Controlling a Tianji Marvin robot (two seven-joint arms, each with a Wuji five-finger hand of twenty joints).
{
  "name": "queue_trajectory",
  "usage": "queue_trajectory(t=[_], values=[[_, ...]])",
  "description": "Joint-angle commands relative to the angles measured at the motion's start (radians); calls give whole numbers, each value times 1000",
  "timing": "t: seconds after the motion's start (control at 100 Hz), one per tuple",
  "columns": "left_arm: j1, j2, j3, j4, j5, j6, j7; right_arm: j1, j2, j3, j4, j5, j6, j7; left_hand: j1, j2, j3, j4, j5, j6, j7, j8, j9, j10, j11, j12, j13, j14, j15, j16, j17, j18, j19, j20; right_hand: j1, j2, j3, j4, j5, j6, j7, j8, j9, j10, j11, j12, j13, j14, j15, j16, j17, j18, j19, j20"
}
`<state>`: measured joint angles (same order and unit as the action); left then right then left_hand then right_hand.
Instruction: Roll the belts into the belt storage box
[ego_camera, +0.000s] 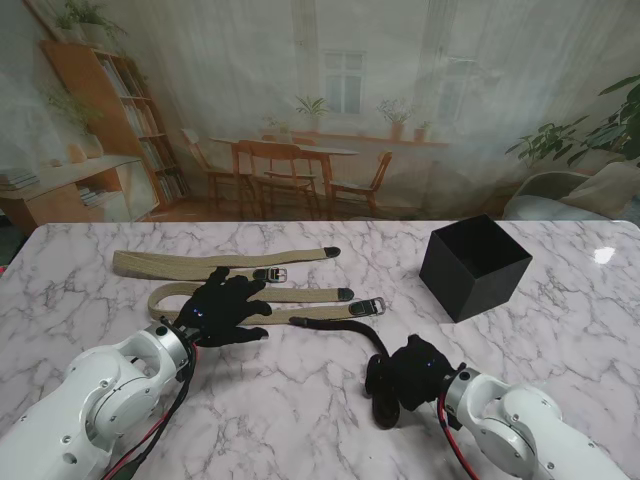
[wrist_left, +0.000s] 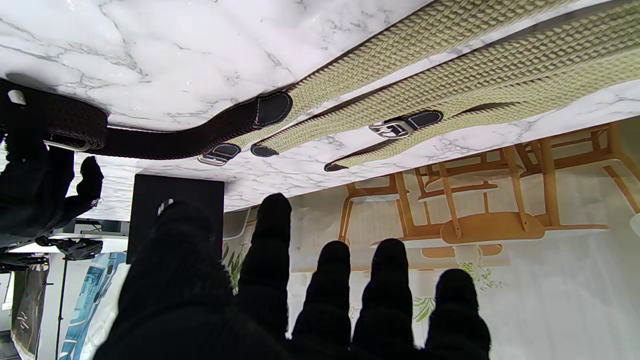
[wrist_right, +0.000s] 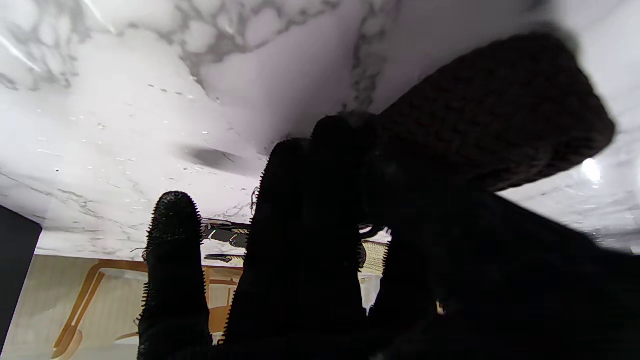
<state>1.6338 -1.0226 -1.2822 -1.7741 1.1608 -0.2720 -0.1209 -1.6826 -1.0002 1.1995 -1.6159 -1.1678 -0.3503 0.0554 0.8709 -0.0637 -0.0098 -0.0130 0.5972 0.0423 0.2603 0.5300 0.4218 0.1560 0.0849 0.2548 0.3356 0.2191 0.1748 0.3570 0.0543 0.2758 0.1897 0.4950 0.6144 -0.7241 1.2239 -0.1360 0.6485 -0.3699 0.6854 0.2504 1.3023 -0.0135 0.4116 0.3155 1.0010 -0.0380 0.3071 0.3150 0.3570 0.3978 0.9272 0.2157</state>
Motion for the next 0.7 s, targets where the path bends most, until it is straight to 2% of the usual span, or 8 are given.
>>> queue_trajectory(t=[0.0,0.1,0.15,0.21,0.3,0.47,0.6,0.69], values=[[0,-1,2,1,-2,1,-14,-13,-2,-11,22,-10,14,7,-12,39,-15,-3,21,5,7,7,-1,3,-7,9,-23,-9,-26,7,-9,40,-41,13,-84,64,-148,-81,189,-37,333,45,-154,28,-55,7,17,94,24,28,-22,71,-17,27],[1,-1,2,1,-1,0,-13,-14,-3,-14,24,-10,21,-1,-11,40,-14,-3,20,6,7,7,-2,3,-7,9,-23,-9,-26,7,-10,40,-41,13,-108,57,-150,-75,203,-24,338,43,-410,70,-149,-32,-86,117,-23,23,-25,103,-24,35],[1,-1,1,0,-1,0,-13,-15,-3,-15,25,-10,22,-5,-12,41,-15,-3,19,6,6,7,-3,4,-8,9,-24,-10,-26,7,-10,39,-41,13,-123,49,-141,-71,212,-14,347,20,-532,105,-135,-88,-143,126,-61,28,-25,109,-35,63],[2,-1,1,0,-1,1,-13,-16,-5,-15,27,-4,22,-9,-12,40,-15,-3,20,6,6,7,-2,5,-7,9,-23,-10,-26,7,-11,39,-41,12,-131,42,-133,-70,224,11,357,-8,-641,144,-117,-99,-216,141,-93,6,-31,114,-40,71],[2,-1,1,0,-1,1,-13,-17,-6,-14,26,4,24,-7,-11,41,-15,-3,20,6,6,7,-2,4,-7,9,-24,-9,-26,7,-11,40,-41,12,-134,34,-117,-69,237,82,383,-26,-769,187,-157,-122,-313,178,-143,-37,-42,115,-50,67],[1,-1,1,0,-1,-1,-14,-17,-9,-11,27,43,33,17,-12,40,-15,-3,20,6,7,7,-2,4,-7,9,-24,-9,-26,7,-11,40,-42,12,-149,25,-78,-76,236,192,461,-21,-855,258,-224,-164,-407,215,-165,-108,-69,113,-57,36],[1,-1,1,0,-1,-1,-14,-17,-12,-11,30,69,44,23,-12,40,-15,-3,21,5,7,7,-2,4,-7,9,-23,-10,-26,7,-11,40,-42,11,-164,25,-66,-77,229,211,502,-23,-855,272,-268,-189,-452,222,-160,-135,-105,122,-59,5],[1,0,0,0,-1,-1,-14,-23,-15,-6,26,74,60,12,-11,40,-14,-3,21,6,7,7,-1,4,-7,9,-23,-9,-26,8,-12,39,-42,11,-166,35,-67,-76,218,214,518,-23,-827,263,-305,-209,-463,222,-153,-144,-124,126,-55,-12]])
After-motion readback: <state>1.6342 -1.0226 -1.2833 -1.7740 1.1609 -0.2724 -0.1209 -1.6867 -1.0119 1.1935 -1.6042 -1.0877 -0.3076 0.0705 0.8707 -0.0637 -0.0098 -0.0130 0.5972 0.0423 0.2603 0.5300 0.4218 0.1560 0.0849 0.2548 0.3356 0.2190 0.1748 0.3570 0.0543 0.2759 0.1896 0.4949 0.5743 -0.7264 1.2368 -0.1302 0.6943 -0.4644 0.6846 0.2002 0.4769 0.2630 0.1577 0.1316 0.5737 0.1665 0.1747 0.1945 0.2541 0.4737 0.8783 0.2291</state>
